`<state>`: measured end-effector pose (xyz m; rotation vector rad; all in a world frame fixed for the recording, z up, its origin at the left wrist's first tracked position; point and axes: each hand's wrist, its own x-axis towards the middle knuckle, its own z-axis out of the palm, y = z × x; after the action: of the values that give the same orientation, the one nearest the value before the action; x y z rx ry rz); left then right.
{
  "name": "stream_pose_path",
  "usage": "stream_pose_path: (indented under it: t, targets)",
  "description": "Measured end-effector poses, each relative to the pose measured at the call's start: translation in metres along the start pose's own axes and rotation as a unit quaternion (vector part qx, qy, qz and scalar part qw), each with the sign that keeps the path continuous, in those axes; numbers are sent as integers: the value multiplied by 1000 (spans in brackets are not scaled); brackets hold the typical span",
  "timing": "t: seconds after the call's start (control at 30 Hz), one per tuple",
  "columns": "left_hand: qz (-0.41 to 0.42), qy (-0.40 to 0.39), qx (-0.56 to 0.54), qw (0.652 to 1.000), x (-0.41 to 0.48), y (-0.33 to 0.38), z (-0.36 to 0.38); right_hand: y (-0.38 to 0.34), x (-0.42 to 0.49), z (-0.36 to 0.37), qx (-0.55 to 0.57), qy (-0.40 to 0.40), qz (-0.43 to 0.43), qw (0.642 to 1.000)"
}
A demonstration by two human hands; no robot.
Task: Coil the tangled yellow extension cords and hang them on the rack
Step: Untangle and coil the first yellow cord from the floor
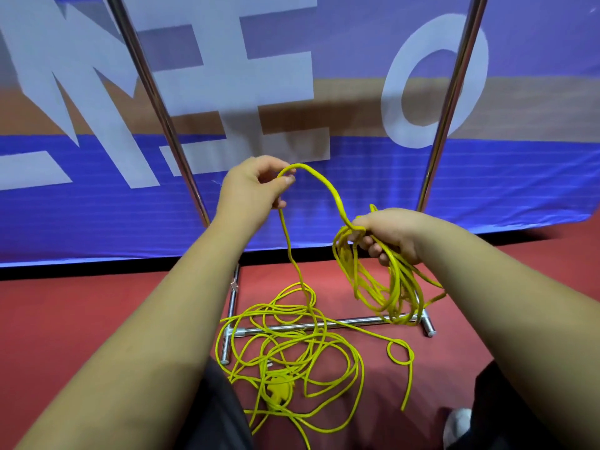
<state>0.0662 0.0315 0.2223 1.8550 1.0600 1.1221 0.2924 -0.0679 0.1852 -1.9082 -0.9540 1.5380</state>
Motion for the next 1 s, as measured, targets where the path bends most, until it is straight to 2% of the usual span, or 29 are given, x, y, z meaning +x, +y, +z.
stream_pose_path:
  t: [0.1, 0.23, 0.4, 0.5, 0.6, 0.7, 0.8, 1.0]
  targets:
    - [-74, 3, -47, 996, -4, -3, 3, 0, 0, 1, 9, -60, 2, 998]
    - [-157, 1, 21, 987, -6, 0, 9, -1, 2, 8, 22, -114, -28, 993]
    - [-199, -33, 80, 976, -12, 3, 15, 1, 7, 24, 78, -87, -91, 989]
    - [-226, -44, 90, 969, -8, -5, 10, 1, 7, 29, 115, -103, -103, 983]
    - [-264, -52, 95, 958, -3, -20, -1, -2, 5, 31, 206, -124, -106, 965]
    - [-309, -67, 90, 945, 3, -30, -13, -7, 1, 31, 279, -99, -110, 949]
    - [-330, -28, 80, 940, 13, -45, -25, -10, -4, 26, 271, -89, -116, 951]
    - [-306, 81, 26, 948, 24, -72, -41, -6, -12, 20, 183, -153, -92, 967]
